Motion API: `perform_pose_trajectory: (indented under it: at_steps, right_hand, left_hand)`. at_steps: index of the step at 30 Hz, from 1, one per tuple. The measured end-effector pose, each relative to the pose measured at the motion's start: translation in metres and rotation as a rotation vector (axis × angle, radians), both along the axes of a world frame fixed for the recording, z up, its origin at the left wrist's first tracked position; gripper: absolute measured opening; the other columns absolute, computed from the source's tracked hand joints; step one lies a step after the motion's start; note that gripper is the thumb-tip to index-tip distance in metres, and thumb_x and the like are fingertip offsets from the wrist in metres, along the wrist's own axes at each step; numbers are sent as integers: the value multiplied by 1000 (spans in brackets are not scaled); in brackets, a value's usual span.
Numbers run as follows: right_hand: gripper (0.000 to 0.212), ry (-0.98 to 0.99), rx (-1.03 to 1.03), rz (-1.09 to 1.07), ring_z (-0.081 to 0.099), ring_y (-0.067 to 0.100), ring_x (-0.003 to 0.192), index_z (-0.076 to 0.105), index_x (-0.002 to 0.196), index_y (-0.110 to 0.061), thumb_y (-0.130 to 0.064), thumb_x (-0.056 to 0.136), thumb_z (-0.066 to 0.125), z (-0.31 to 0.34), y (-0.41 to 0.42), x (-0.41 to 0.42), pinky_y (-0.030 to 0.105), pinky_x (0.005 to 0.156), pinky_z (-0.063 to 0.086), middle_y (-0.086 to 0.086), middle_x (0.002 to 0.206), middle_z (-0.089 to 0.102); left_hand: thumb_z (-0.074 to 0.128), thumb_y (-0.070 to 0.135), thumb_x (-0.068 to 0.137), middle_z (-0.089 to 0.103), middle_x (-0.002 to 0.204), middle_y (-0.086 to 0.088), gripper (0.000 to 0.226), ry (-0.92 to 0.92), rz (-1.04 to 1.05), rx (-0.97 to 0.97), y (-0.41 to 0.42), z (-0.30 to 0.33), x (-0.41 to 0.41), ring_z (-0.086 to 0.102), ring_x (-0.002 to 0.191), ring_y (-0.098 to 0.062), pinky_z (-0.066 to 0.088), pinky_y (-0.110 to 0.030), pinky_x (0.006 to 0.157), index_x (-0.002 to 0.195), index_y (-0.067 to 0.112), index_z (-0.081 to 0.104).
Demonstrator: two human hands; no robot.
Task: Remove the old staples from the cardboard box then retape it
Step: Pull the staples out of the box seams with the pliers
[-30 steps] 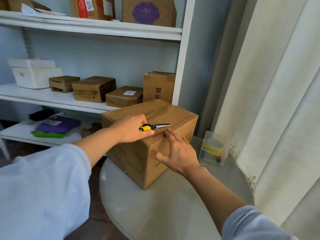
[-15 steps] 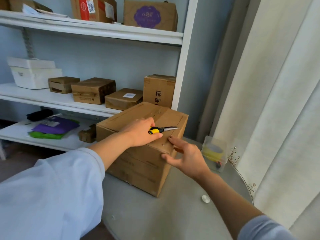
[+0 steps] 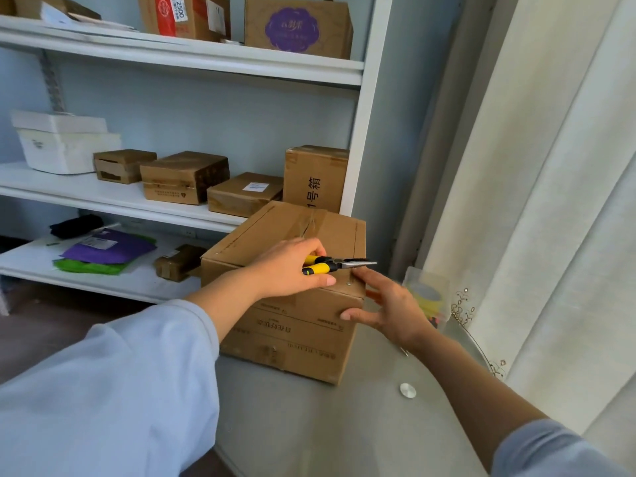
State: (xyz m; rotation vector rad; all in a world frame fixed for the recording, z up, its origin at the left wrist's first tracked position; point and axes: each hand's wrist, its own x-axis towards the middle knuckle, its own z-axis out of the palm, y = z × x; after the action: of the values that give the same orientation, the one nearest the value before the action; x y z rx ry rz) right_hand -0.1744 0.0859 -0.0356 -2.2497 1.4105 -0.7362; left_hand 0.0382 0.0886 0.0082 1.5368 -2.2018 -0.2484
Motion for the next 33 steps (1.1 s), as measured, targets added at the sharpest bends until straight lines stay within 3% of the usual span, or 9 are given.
perform_pose_trajectory:
  at_steps: [3,9,13,20,27,30,33]
  right_hand:
    - [75,-65,112,20,49,10,123,46,136,-26,-41,70,78,6,-3,-8,11,91,37,-12,126,53]
    - [89,-182,206,30,45,16,128,35,146,-26,-28,70,82,6,-9,-17,29,104,41,-7,141,44]
    - [98,-189,237,51,43,24,133,28,149,-27,-33,67,82,9,-19,-23,40,106,40,-5,149,34]
    - [92,-161,208,41,45,21,130,31,148,-31,-34,70,81,4,-22,-22,36,103,43,-7,145,37]
    - [93,120,71,38,44,17,130,25,150,-27,-42,74,77,15,-24,-17,33,107,36,-6,148,36]
    - [96,242,-44,41,36,16,136,26,150,-22,-53,72,74,16,-22,-15,34,112,30,-4,151,34]
    - [95,245,-72,32,33,15,138,27,150,-22,-55,73,72,12,-22,-13,35,114,29,-5,153,32]
  left_hand:
    - [62,53,82,49,110,9,40,-91,-80,-21,-1,2,2,48,103,-12,39,-29,79,114,33,50]
    - [59,54,83,49,109,12,40,-243,-138,-84,-8,12,9,46,101,-7,37,-26,79,117,34,51]
    - [57,57,83,47,104,15,40,-325,-155,-86,-13,18,23,44,99,-5,37,-26,79,118,39,51]
    - [55,62,81,47,107,13,46,-410,-190,-62,-24,24,29,45,100,-6,43,-29,84,122,41,49]
    - [50,63,83,43,106,12,48,-564,-239,-109,-38,39,23,41,100,-6,34,-24,74,126,41,46]
    - [51,60,83,44,105,13,45,-509,-245,-79,-40,32,24,44,100,-7,38,-26,77,124,40,48]
    - [51,59,84,46,103,12,42,-465,-238,-83,-38,27,27,45,96,-7,40,-29,78,121,39,50]
